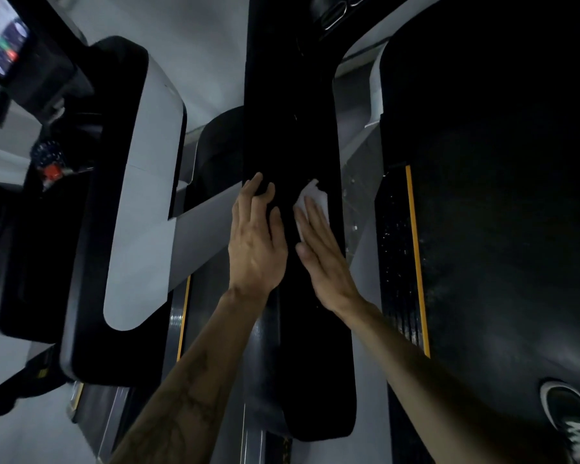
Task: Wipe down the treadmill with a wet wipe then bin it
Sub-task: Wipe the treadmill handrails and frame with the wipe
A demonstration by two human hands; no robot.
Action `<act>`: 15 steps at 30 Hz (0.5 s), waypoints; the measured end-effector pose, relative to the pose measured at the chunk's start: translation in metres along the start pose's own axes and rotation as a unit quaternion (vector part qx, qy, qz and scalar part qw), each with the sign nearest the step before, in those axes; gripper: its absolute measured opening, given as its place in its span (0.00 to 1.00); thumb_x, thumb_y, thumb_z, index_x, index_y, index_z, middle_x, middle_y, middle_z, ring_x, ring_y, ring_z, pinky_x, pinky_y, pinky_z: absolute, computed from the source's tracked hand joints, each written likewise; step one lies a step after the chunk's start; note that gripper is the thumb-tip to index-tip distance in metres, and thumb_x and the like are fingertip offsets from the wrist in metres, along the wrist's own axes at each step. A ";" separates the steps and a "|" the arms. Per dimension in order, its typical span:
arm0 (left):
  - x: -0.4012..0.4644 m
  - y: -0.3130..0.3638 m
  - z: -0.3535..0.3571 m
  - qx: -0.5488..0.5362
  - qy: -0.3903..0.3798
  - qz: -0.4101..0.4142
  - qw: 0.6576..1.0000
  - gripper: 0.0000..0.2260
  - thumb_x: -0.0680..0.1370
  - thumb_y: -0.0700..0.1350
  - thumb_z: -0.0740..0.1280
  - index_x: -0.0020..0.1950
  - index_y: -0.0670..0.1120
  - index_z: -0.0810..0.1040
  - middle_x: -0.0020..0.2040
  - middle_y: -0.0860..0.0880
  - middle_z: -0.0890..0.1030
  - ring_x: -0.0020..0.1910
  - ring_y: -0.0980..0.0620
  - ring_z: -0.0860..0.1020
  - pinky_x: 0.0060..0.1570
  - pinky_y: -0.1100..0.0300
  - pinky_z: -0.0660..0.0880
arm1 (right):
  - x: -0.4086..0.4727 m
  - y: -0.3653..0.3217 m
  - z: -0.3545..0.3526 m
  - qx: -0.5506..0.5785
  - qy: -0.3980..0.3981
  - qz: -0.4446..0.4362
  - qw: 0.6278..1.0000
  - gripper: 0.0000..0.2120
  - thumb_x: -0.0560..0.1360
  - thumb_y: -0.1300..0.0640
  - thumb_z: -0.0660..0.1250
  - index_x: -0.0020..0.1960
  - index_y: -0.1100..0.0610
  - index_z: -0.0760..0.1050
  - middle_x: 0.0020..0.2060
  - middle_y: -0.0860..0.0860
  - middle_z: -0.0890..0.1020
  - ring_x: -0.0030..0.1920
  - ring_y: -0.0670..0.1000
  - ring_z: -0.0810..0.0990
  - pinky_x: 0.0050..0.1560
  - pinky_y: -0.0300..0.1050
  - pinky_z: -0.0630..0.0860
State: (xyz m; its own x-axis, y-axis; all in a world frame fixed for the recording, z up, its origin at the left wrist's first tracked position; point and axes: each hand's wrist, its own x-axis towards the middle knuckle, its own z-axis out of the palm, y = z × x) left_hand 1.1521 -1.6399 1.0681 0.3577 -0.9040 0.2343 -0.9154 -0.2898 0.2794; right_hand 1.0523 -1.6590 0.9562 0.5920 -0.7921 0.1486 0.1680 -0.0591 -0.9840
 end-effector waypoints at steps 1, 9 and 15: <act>0.001 0.000 0.000 0.003 0.003 0.002 1.000 0.16 0.86 0.44 0.57 0.71 0.39 0.73 0.76 0.45 0.69 0.76 0.45 0.67 0.72 0.44 0.70 | 0.000 0.002 -0.001 0.007 0.001 0.013 1.000 0.26 0.88 0.51 0.51 0.84 0.52 0.50 0.83 0.44 0.44 0.82 0.46 0.41 0.82 0.59 0.44; 0.006 -0.002 0.001 0.044 0.040 0.020 0.998 0.12 0.84 0.43 0.61 0.66 0.40 0.75 0.72 0.44 0.72 0.66 0.46 0.72 0.65 0.52 0.71 | 0.049 -0.026 0.001 0.039 0.028 0.087 0.995 0.31 0.86 0.41 0.49 0.84 0.50 0.45 0.83 0.44 0.43 0.81 0.39 0.38 0.82 0.54 0.41; 0.011 0.001 0.004 0.064 0.059 0.022 0.996 0.10 0.84 0.44 0.61 0.63 0.41 0.75 0.67 0.44 0.74 0.63 0.45 0.73 0.62 0.49 0.72 | 0.017 0.002 -0.008 0.004 0.001 0.028 1.000 0.27 0.88 0.51 0.51 0.83 0.47 0.44 0.83 0.44 0.42 0.82 0.43 0.39 0.82 0.54 0.41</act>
State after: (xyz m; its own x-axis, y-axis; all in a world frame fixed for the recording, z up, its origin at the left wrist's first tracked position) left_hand 1.1543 -1.6513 1.0669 0.3296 -0.8753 0.3539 -0.9438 -0.2959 0.1471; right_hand 1.0563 -1.6776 0.9564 0.5993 -0.7950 0.0937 0.1419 -0.0096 -0.9898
